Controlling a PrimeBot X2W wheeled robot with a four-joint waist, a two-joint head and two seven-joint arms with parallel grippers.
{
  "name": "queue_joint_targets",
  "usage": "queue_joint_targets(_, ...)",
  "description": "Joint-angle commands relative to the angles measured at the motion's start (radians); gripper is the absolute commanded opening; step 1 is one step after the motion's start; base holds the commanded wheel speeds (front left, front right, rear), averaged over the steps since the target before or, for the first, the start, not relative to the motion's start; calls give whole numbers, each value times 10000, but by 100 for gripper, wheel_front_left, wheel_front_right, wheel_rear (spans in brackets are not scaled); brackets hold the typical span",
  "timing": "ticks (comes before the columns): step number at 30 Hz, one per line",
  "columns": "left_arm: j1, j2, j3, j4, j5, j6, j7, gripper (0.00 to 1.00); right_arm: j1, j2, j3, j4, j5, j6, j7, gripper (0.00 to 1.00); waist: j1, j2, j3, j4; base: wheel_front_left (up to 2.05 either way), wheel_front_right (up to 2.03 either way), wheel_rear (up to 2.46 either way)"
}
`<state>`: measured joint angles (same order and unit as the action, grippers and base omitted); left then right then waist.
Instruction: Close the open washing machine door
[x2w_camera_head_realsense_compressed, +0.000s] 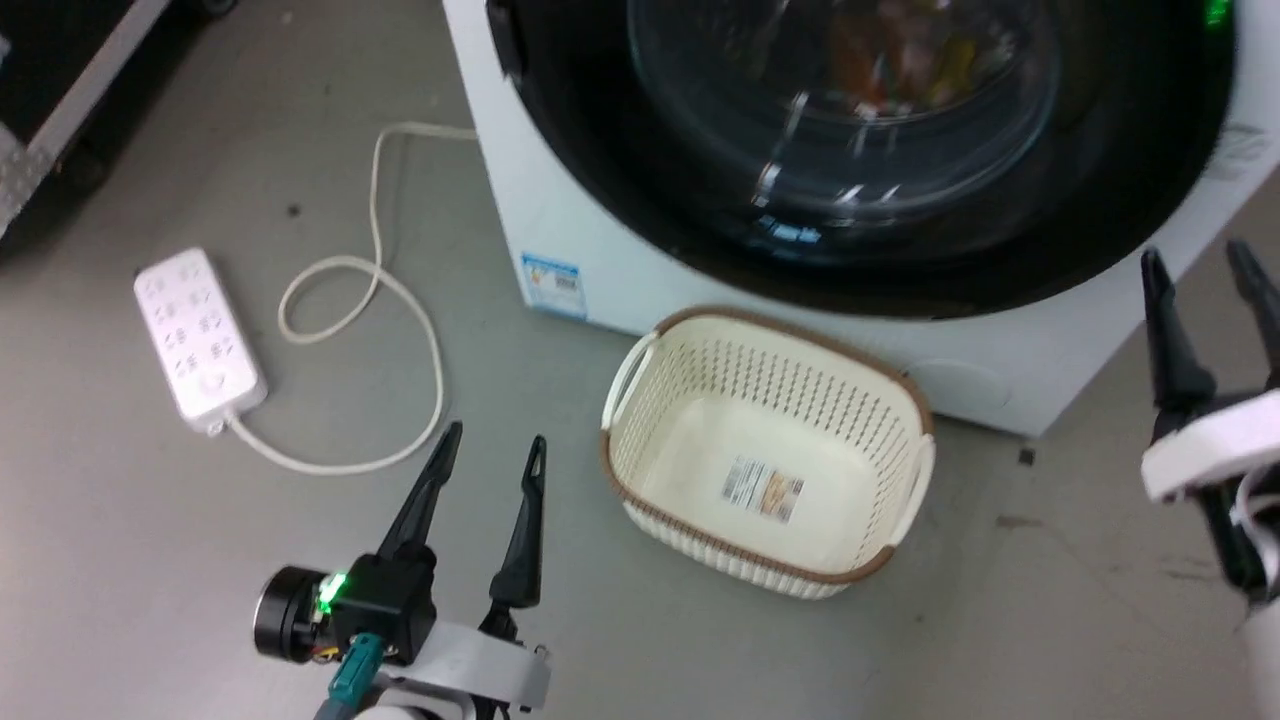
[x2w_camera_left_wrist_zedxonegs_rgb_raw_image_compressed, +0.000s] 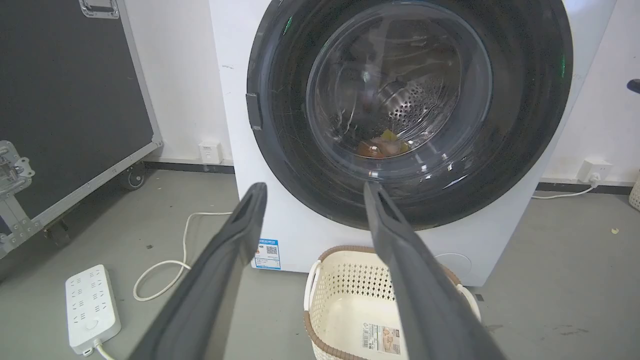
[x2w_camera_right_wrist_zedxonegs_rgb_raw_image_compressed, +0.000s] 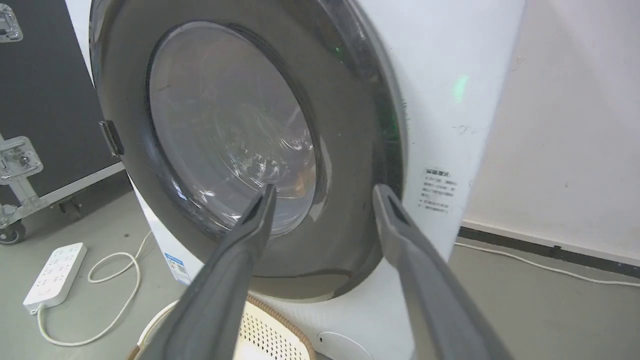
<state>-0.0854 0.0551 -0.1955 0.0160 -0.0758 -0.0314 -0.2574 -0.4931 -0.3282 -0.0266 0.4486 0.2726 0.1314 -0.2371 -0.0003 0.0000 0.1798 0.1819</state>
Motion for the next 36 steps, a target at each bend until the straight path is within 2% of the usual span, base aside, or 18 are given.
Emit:
queue_joint_targets(1, 201, 44, 135, 108, -111, -51, -43, 100, 627, 266, -181, -482, -154, -7, -99, 100, 3, 0, -936, -686, 0, 0, 0)
queue_joint_targets(4, 438, 45, 309, 249, -192, -40, -43, 100, 1671, 896, -653, -1405, -414, -7, -160, 100, 3, 0, -1311, -989, 0, 0, 0)
queue_joint_targets(5, 438, 45, 309, 249, -192, -40, -43, 100, 1671, 896, -653, -1405, -414, -7, -160, 100, 3, 0, -1311, -989, 0, 0, 0)
queue_joint_targets(6, 542, 74, 326, 397, -151, -55, -43, 100, 2357, 1261, -900, -2023, -674, -7, -180, 100, 3, 0, -1486, -1136, 0, 0, 0)
queue_joint_targets(7, 542, 74, 326, 397, -151, -55, -43, 100, 2357, 1261, -900, -2023, -674, -7, -180, 100, 3, 0, -1486, -1136, 0, 0, 0)
queue_joint_targets(8, 597, 70, 348, 559, -173, -55, -43, 100, 3032, 1686, -1198, -2642, -875, -7, -191, 100, 3, 0, -1616, -1266, 0, 0, 0)
queue_joint_targets(9, 597, 70, 348, 559, -173, -55, -43, 100, 3032, 1686, -1198, -2642, -875, -7, -191, 100, 3, 0, -1616, -1266, 0, 0, 0)
queue_joint_targets(11, 634, 97, 389, 838, -166, -40, -43, 100, 3936, 2251, -1492, -3461, -1156, -7, -198, 100, 3, 0, -1767, -1448, 0, 0, 0)
queue_joint_targets(15, 621, 138, 407, 1121, -146, -16, -43, 100, 4595, 2561, -1517, -3961, -1385, -7, -203, 100, 3, 0, -1840, -1589, 0, 0, 0)
queue_joint_targets(19, 528, 137, 434, 1233, -157, 51, -43, 100, 5285, 2711, -1262, -4348, -1805, -7, -194, 100, 3, 0, -1865, -1739, 0, 0, 0)
queue_joint_targets(25, 584, 132, 415, 1289, -161, 75, -43, 100, 5779, 2764, -1039, -4238, -2430, -7, -182, 100, 3, 0, -1912, -1856, 0, 0, 0)
queue_joint_targets(34, 603, 122, 356, 1396, -237, 23, -44, 100, 5777, 2777, -1147, -4045, -2241, -7, -205, 100, 3, 0, -1925, -1840, 0, 0, 0)
queue_joint_targets(35, 506, 115, 372, 1374, -232, 19, 10, 0, 5694, 2729, -1139, -4073, -2293, 0, -116, 0, 3, 0, -1925, -1842, 0, 0, 0)
queue_joint_targets(36, 506, 115, 375, 1372, -231, 19, 17, 0, 5689, 2729, -1134, -4075, -2292, 0, -111, 0, 4, 0, -1925, -1842, 0, 0, 0)
